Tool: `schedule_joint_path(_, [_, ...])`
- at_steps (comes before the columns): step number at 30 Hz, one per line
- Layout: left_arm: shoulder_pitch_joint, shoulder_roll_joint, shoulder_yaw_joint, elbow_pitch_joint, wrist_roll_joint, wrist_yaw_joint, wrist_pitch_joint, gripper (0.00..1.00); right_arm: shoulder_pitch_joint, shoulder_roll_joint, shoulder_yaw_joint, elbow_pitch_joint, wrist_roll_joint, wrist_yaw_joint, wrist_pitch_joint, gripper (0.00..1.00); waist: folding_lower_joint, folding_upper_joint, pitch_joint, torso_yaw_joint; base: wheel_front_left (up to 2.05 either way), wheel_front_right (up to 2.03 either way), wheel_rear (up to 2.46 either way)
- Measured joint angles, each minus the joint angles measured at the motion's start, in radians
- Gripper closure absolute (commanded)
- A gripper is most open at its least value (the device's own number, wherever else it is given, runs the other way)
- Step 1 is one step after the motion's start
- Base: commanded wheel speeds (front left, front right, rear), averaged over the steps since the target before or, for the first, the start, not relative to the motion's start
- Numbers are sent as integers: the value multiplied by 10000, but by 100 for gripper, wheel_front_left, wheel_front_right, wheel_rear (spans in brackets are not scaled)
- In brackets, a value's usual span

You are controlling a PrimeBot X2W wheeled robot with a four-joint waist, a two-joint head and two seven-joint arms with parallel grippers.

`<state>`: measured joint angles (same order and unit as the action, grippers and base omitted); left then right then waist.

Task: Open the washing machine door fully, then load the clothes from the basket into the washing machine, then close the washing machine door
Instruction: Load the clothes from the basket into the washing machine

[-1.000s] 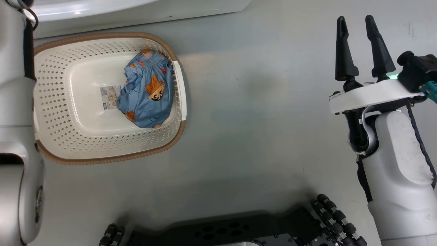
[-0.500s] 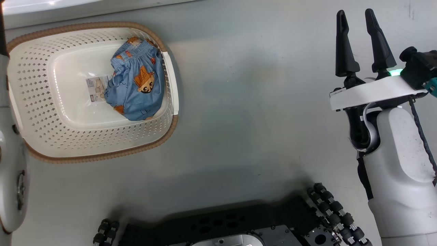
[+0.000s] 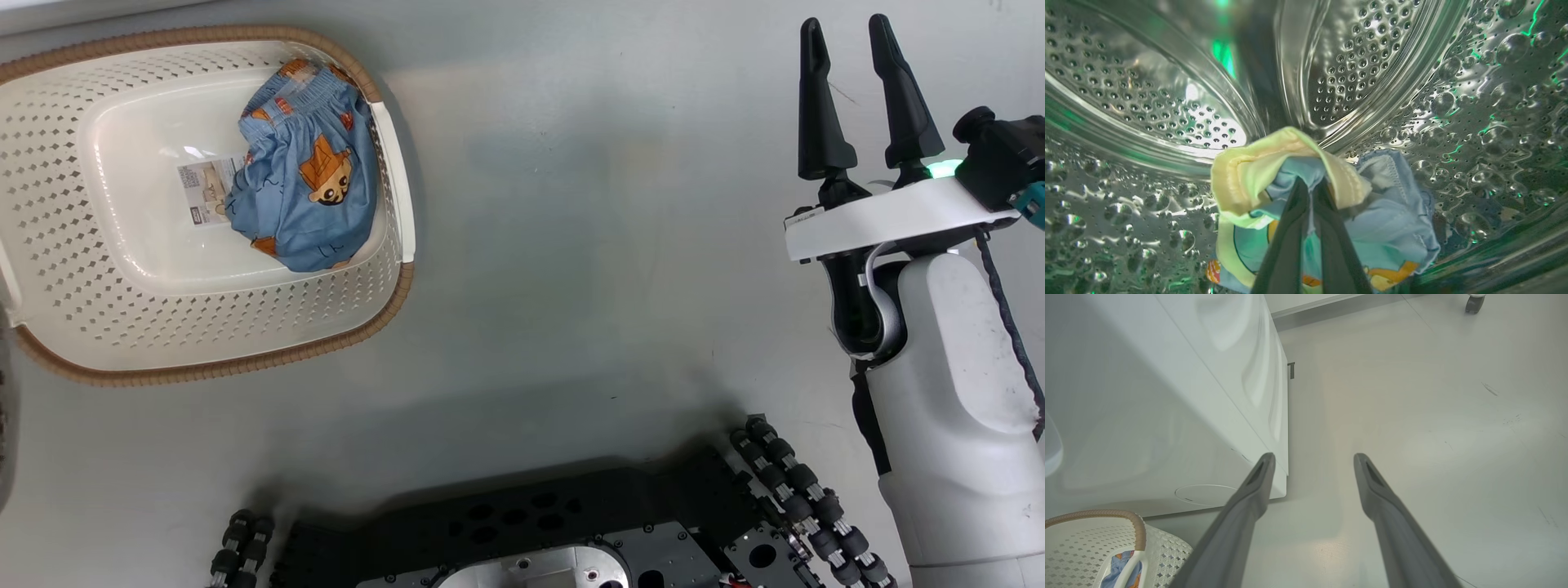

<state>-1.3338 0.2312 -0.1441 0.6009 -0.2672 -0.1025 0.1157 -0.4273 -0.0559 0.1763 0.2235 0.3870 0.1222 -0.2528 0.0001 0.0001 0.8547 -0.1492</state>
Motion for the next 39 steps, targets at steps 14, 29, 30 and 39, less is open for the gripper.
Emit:
schedule_joint_path(14, [-554, 211, -167, 635, 253, -40, -284, 100, -81, 0, 209, 8, 111, 0, 0, 0, -1, 0, 99, -181, 0, 0, 0])
schedule_joint_path(29, [-587, 341, -157, 1503, 153, -115, 63, 100, -154, 4, 219, 8, 209, 0, 0, 0, -1, 0, 271, -296, 0, 0, 0])
schedule_joint_path(30, [-598, 341, -182, 1542, 153, -113, 63, 100, -154, 4, 219, 8, 247, 0, 0, 0, -1, 0, 275, -296, 0, 0, 0])
schedule_joint_path(39, [-663, 221, -161, 1726, 198, -63, -479, 0, -287, 4, 119, 38, 265, 0, 0, 0, -1, 0, 178, -254, 0, 0, 0])
